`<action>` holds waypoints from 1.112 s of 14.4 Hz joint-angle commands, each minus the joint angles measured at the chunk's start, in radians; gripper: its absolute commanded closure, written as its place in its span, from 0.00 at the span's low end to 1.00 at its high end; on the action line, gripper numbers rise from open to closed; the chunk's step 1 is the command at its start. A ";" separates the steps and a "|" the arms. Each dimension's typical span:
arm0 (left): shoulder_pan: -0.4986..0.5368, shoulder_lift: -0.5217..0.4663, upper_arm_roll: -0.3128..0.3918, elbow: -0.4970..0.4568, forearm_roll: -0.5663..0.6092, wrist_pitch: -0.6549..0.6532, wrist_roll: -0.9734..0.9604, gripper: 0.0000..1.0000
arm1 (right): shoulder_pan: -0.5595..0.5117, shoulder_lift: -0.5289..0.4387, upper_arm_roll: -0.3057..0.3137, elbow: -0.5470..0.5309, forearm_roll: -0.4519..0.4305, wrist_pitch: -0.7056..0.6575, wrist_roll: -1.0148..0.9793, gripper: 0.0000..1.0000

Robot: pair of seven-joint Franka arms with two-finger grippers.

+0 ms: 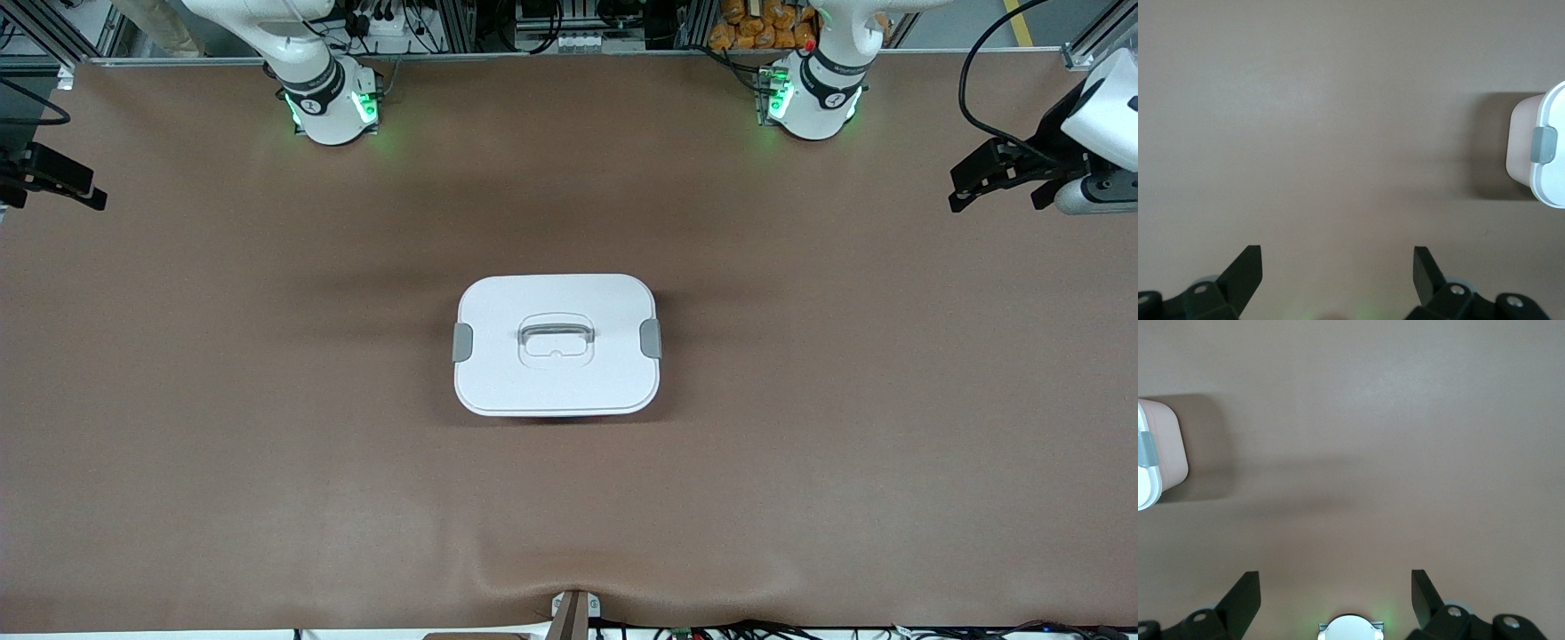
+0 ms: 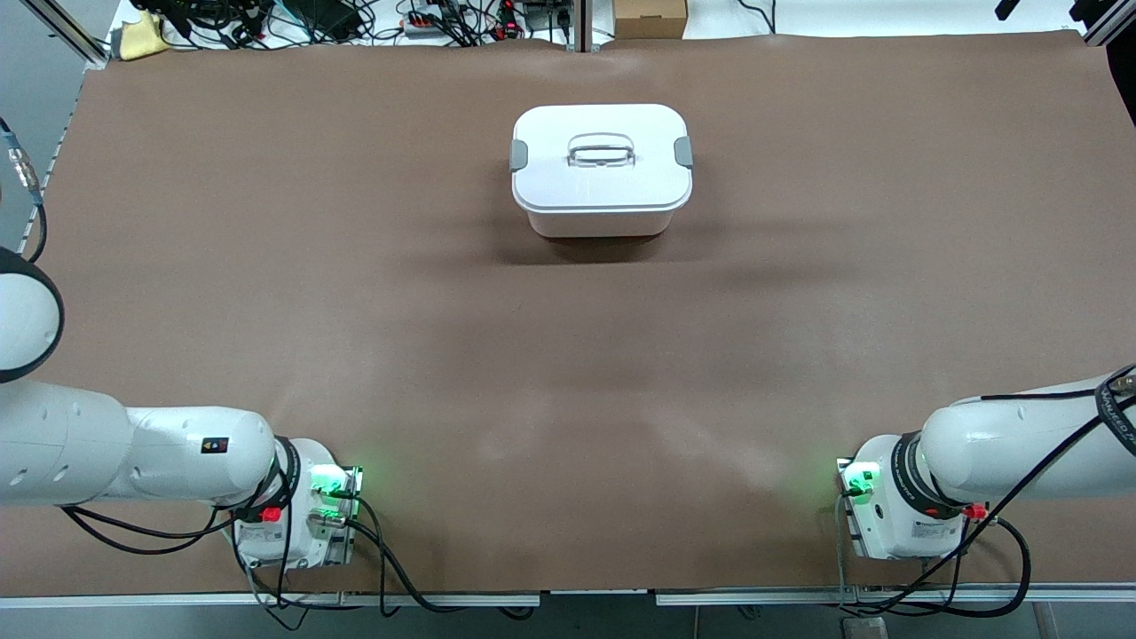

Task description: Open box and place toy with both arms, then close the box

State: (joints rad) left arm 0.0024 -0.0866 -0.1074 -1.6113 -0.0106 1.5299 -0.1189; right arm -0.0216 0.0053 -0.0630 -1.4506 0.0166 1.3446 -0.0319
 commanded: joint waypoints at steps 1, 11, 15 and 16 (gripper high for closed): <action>-0.002 0.007 0.003 0.020 -0.017 -0.014 -0.010 0.00 | 0.003 0.001 0.002 0.013 0.011 -0.015 0.004 0.00; -0.005 0.028 0.002 0.056 -0.006 -0.014 -0.008 0.00 | 0.011 -0.001 0.002 0.013 0.005 -0.022 0.004 0.00; -0.005 0.028 0.002 0.056 -0.008 -0.014 -0.010 0.00 | 0.009 -0.001 0.002 0.013 0.005 -0.022 0.004 0.00; -0.005 0.028 0.002 0.056 -0.008 -0.016 -0.010 0.00 | 0.011 -0.001 0.002 0.013 0.005 -0.022 0.004 0.00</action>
State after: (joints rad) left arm 0.0010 -0.0698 -0.1075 -1.5820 -0.0108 1.5299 -0.1191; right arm -0.0141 0.0054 -0.0601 -1.4506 0.0170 1.3361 -0.0319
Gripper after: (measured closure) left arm 0.000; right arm 0.000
